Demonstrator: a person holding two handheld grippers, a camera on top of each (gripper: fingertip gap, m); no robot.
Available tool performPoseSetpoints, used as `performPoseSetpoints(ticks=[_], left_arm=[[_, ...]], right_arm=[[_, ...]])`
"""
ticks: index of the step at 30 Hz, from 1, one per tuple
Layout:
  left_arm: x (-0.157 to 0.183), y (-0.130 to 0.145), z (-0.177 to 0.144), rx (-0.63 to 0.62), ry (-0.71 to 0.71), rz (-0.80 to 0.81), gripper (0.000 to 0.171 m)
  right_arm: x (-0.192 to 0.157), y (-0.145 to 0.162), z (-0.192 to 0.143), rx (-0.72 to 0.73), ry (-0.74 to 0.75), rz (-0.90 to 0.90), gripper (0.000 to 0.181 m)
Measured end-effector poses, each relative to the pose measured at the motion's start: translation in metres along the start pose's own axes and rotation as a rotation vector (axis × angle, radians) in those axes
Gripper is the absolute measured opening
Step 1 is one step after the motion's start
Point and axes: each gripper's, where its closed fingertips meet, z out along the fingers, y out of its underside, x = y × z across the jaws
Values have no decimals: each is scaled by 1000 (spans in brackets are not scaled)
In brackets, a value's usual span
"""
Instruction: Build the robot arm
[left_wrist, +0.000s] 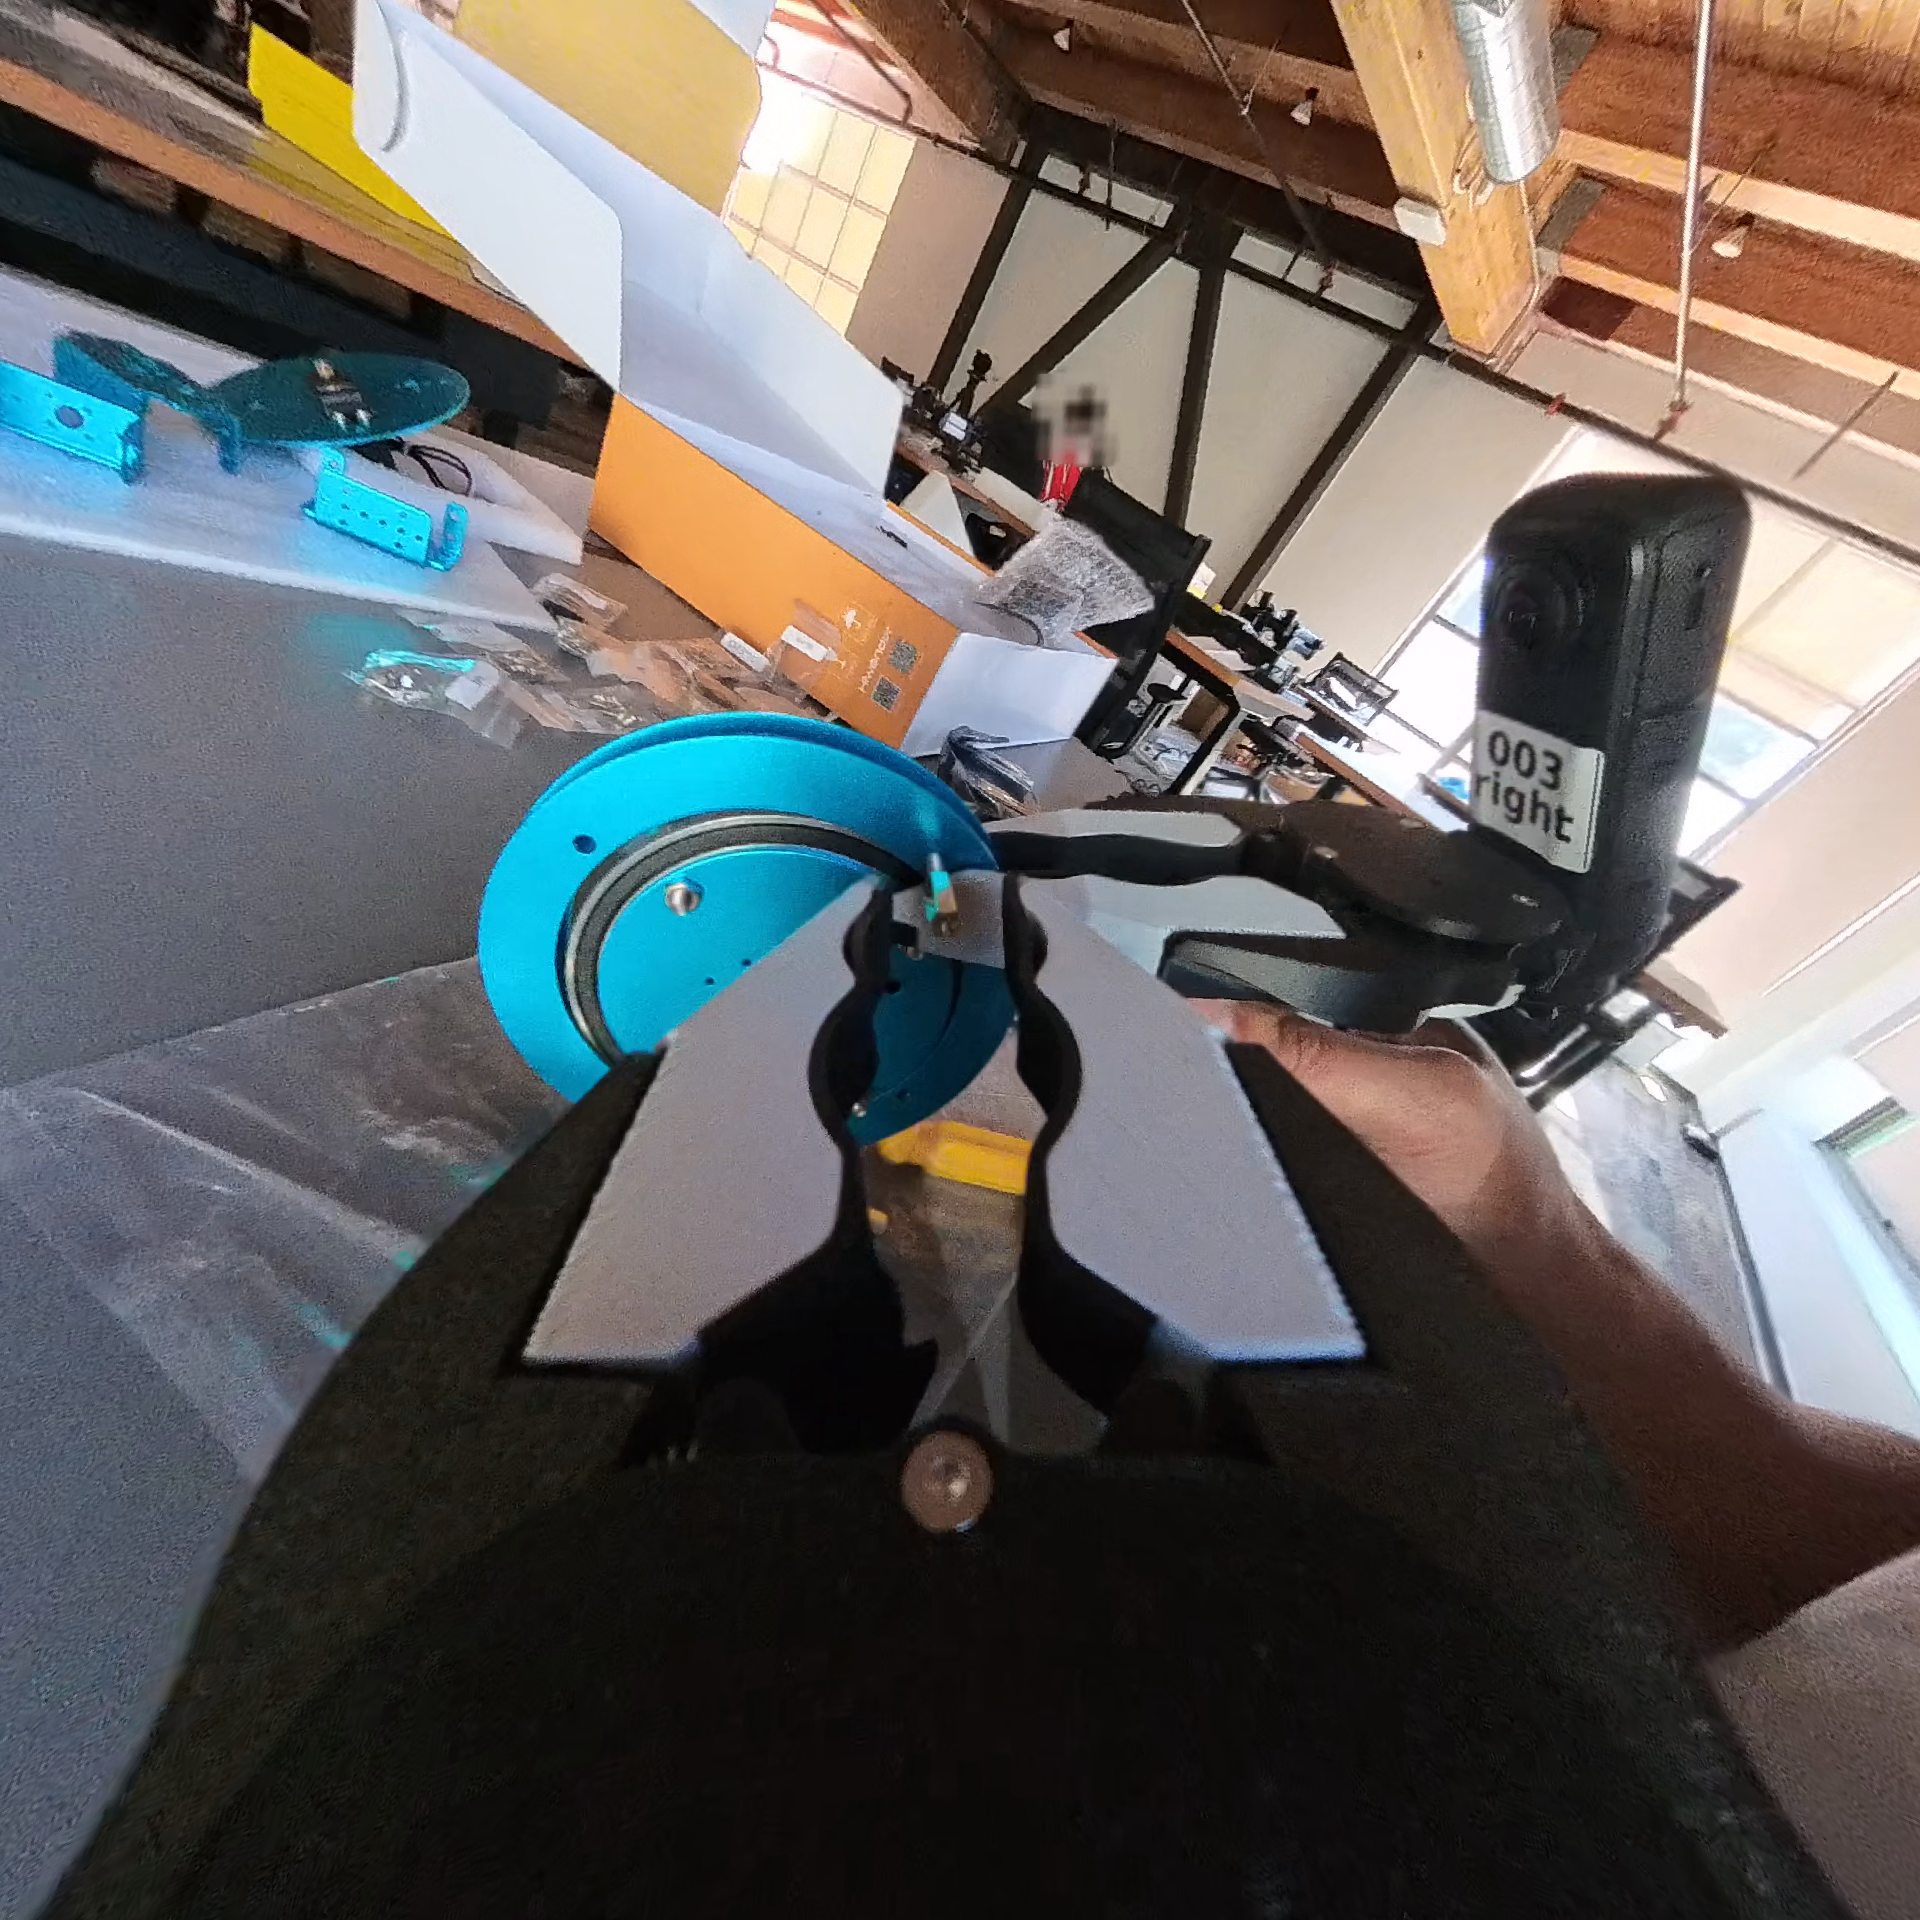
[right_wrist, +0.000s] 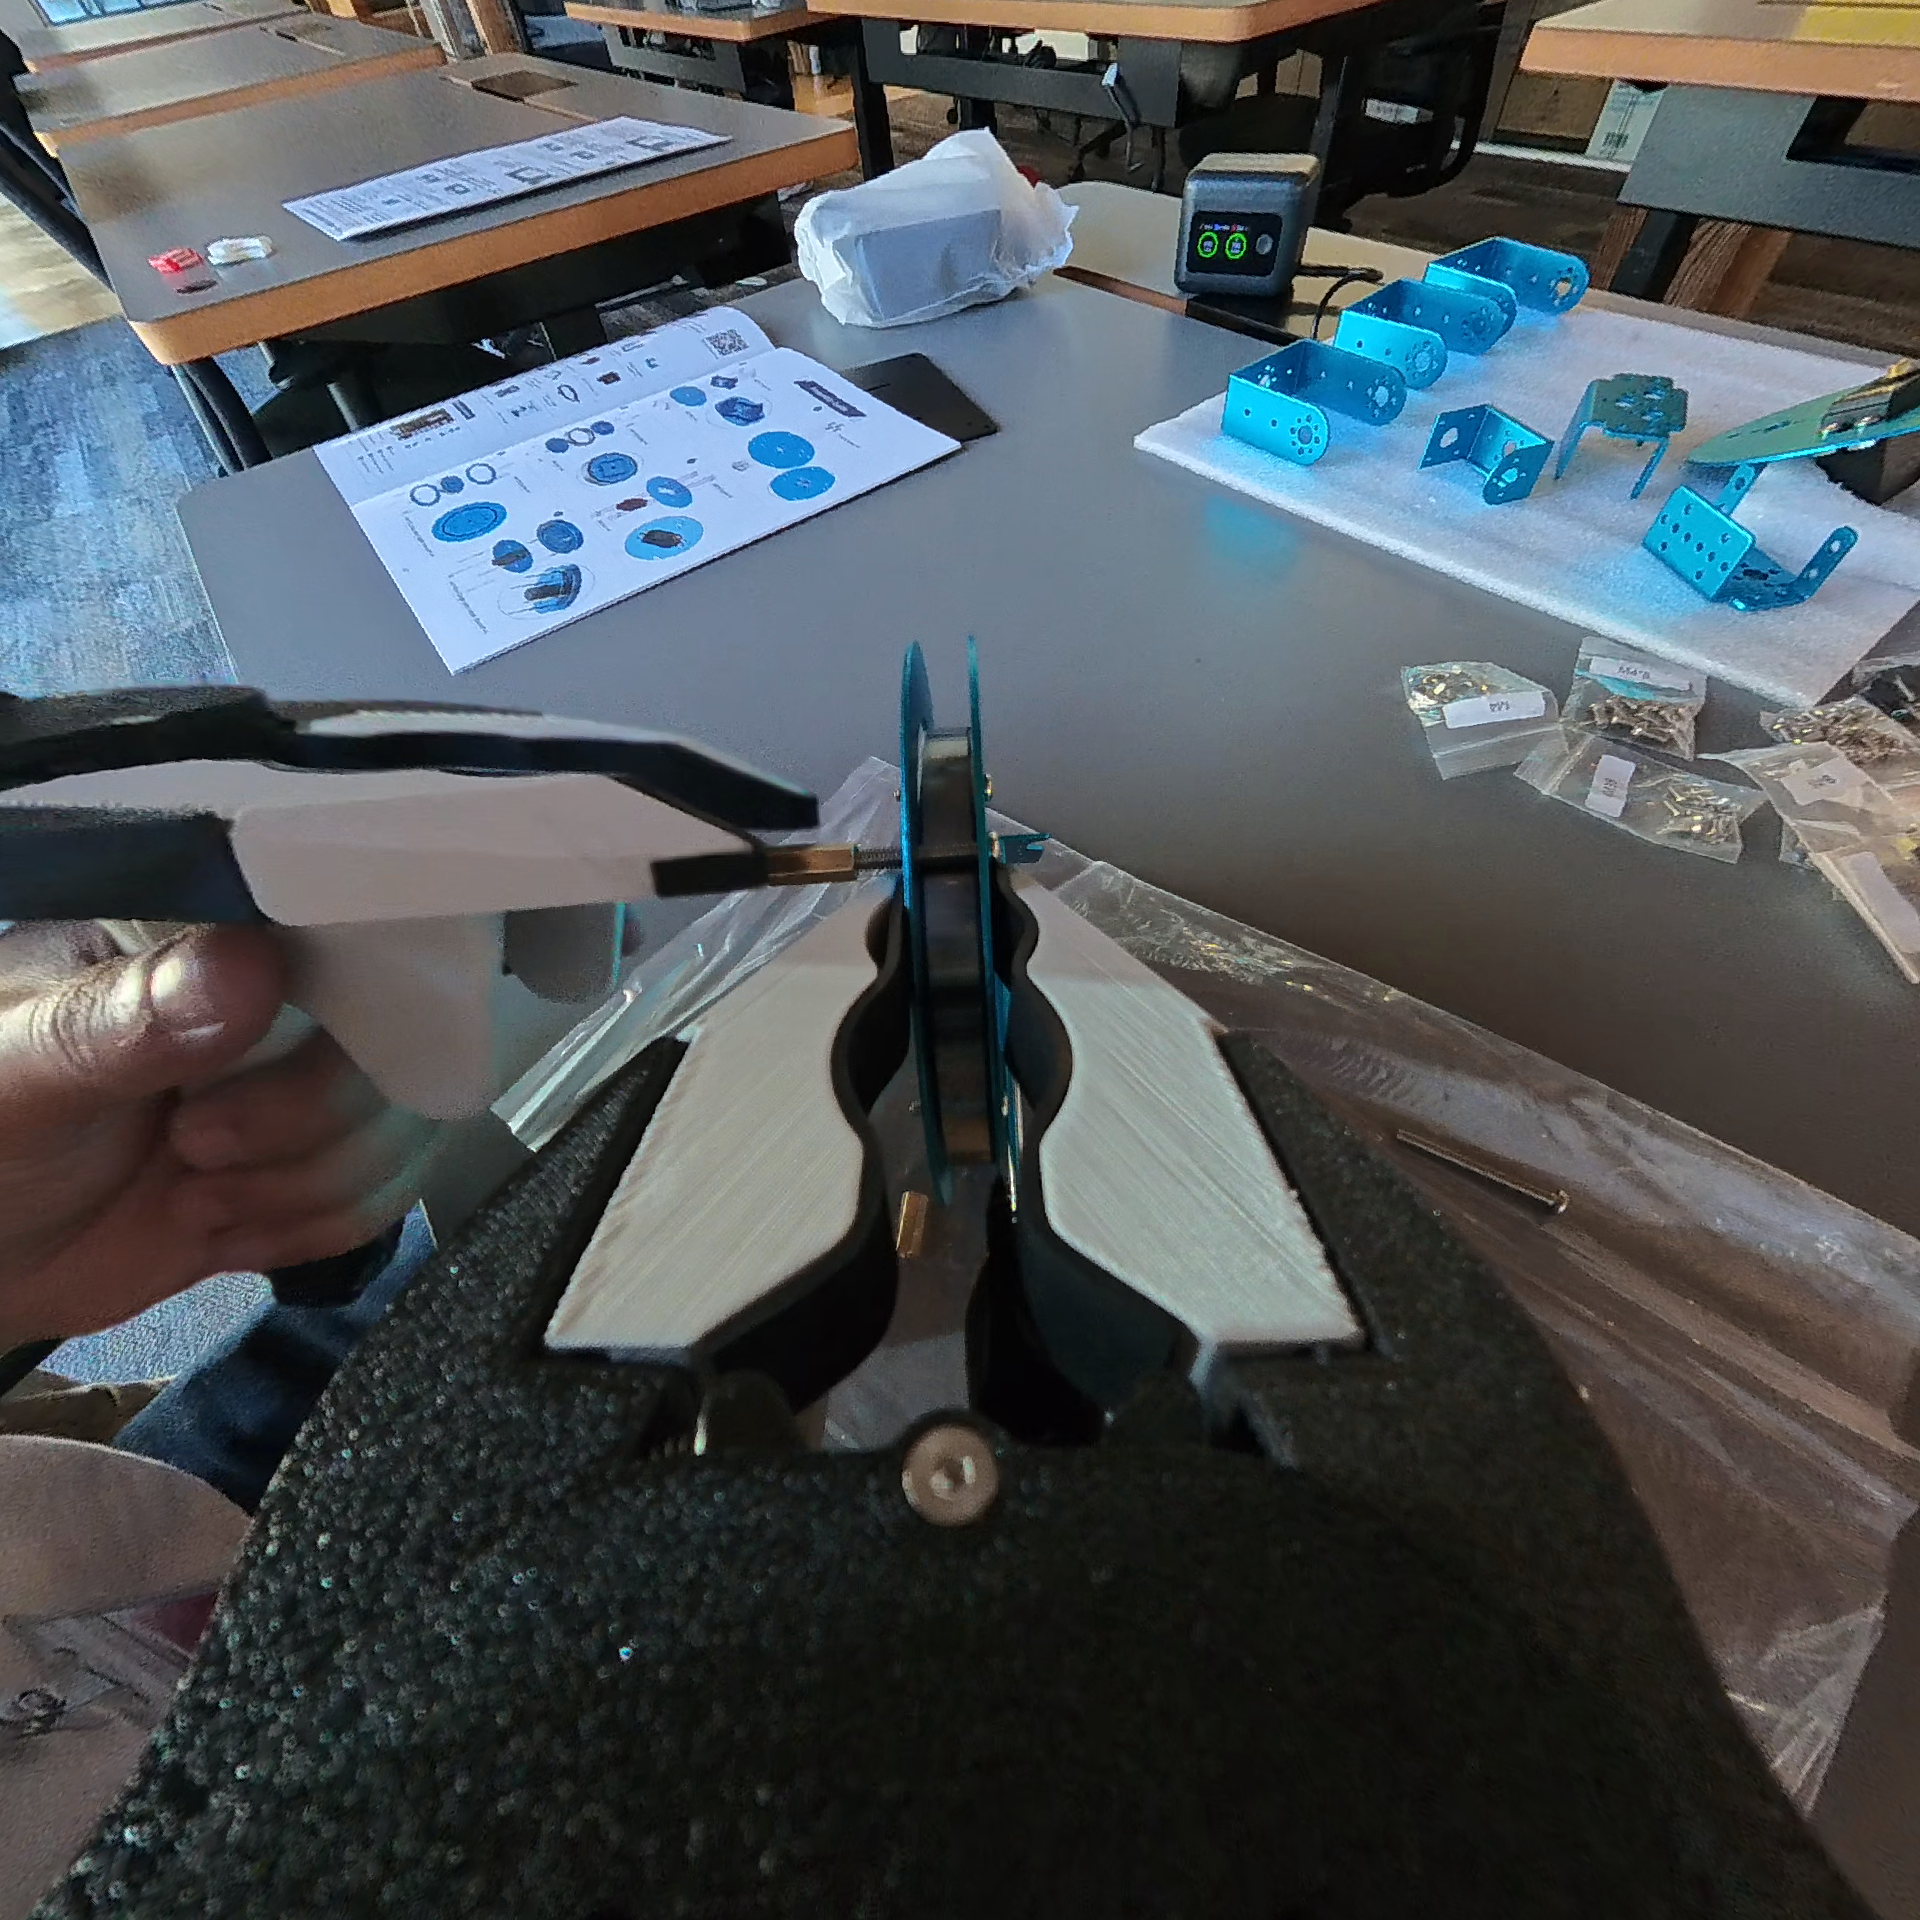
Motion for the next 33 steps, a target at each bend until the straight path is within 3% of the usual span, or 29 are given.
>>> performPoseSetpoints(ticks=[4, 6, 8, 11, 12, 13, 15, 21, 23, 29, 33], left_arm=[[-1, 6, 6, -15, 3, -32, 5], [-2, 7, 6, -40, -36, 148, 4], [-2, 8, 6, -78, -136, 555, 4], [-5, 9, 7, -129, -319, 1394, 5], [-6, 8, 7, -133, -366, 1568, 5], [-6, 8, 7, -126, -387, 1603, 5], [-6, 9, 6, -110, -355, 1403, 6], [4, 9, 0, -78, -91, 369, 23], [3, 12, 3, -87, -47, 244, 22], [5, 12, 8, -80, 14, 115, 16], [5, 13, 7, -63, 108, -127, 17]], right_arm=[[0, 0, 0, -1, 3, 0, 12], [1, 0, 0, -1, -1, 6, 12], [1, 0, 0, -2, 3, 3, 12], [1, 0, 0, -3, -3, 3, 13], [1, 0, 0, -1, 1, 4, 13], [2, 0, 0, 0, 1, 7, 13], [1, 0, 0, -1, -2, 6, 13], [1, 1, -1, 8, 6, 12, 12], [1, 1, -1, 7, 11, 12, 12], [5, 1, -2, 6, 4, 37, 12], [3, 1, -2, 8, 6, 28, 12]])
